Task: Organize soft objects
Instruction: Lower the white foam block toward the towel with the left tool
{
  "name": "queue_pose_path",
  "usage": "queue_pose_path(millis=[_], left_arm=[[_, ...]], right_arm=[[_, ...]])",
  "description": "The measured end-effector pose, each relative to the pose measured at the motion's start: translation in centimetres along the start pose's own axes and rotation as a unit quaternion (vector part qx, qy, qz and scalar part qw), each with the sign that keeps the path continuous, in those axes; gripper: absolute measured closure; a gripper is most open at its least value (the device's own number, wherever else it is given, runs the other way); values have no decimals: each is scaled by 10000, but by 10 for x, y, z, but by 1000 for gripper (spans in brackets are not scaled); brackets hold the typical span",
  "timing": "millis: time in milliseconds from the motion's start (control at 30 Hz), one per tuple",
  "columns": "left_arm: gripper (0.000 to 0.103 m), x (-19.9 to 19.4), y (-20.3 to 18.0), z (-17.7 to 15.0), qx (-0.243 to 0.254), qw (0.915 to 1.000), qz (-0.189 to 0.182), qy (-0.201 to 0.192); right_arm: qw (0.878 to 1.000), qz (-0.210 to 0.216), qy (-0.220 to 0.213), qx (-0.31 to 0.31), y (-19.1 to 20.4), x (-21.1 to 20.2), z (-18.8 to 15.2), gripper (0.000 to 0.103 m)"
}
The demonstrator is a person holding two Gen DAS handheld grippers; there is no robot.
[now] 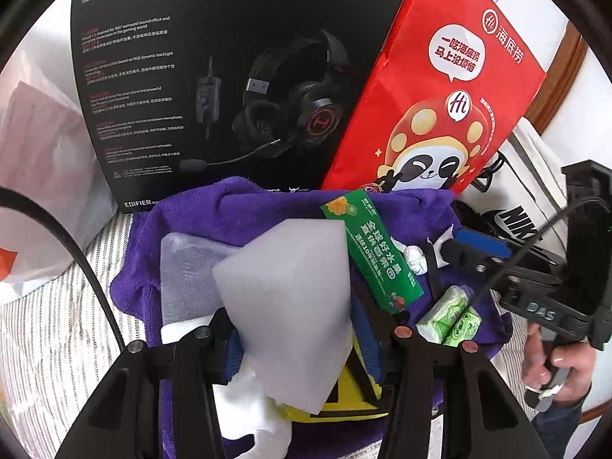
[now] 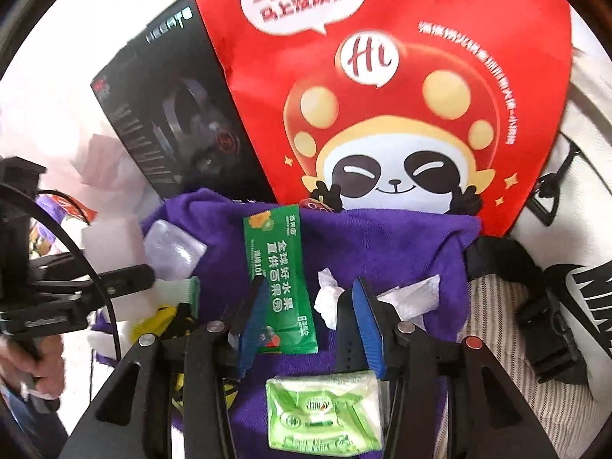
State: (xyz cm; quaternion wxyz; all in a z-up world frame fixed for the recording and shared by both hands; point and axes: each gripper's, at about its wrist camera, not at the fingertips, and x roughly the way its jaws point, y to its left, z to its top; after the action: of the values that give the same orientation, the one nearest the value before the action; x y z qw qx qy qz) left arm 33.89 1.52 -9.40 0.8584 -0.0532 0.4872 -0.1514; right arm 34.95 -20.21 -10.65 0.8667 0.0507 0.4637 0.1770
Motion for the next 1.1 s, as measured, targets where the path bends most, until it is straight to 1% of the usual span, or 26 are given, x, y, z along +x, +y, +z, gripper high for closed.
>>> queue_pose_path(millis=[67,133,233,367,400,467,533,600,633,667,700,833,867,900,933,967,1033,1100], left_arm=[[57,5,2,3,-118,9999,-45,106],[57,11,1,7,-127,9998,-16,174],[57,19,-1,15,-129,9996,81,248],[57,39,-8,25,-170,9991,-40,385],[57,47,-10,27,-162,9987,-55,481],[57,59,-10,26,-186,9977,35,644],[57,67,-14,24,-69,9972,174,720],[57,73,-16,21,-50,9962,215,840],[55,77,-16,20,-43,9955,211,921],[50,79,-17,19,-29,9948,253,982],[50,82,-18,18,-8,9937,373,1059],[41,76,-23,15,121,9928,570,1051],[38,73,-25,14,171,9923,662,1036],[36,71,-25,14,203,9917,732,1034],[35,67,-24,12,219,9911,799,1047],[35,63,-24,11,226,9906,854,1045],[33,52,-23,9,226,9907,904,996],[32,37,-21,6,241,9912,914,923]], right_arm=[[9999,-81,1,-102,0,-8,0,57],[9996,-168,-14,-208,1,-14,0,57],[9995,-141,-17,-267,4,-23,0,57],[9995,-78,-134,-280,5,-37,2,57],[9994,-64,-168,-279,5,-40,2,57],[9994,-60,-219,-268,2,-48,2,57],[9994,-79,-218,-251,4,-49,1,55],[9994,-118,-210,-245,3,-51,2,55],[9994,-127,-212,-246,3,-52,2,55],[9994,-129,-206,-245,2,-52,3,55],[9994,-142,-192,-252,3,-54,3,55],[9987,-176,-221,-417,15,-61,3,54],[9984,-170,-250,-471,19,-63,2,52],[9979,-163,-294,-552,24,-67,1,47],[9975,-184,-318,-611,28,-70,0,45],[9967,-226,-345,-692,32,-74,-1,43],[9952,-317,-403,-838,39,-83,-4,43],[9943,-400,-479,-864,43,-94,-9,41]])
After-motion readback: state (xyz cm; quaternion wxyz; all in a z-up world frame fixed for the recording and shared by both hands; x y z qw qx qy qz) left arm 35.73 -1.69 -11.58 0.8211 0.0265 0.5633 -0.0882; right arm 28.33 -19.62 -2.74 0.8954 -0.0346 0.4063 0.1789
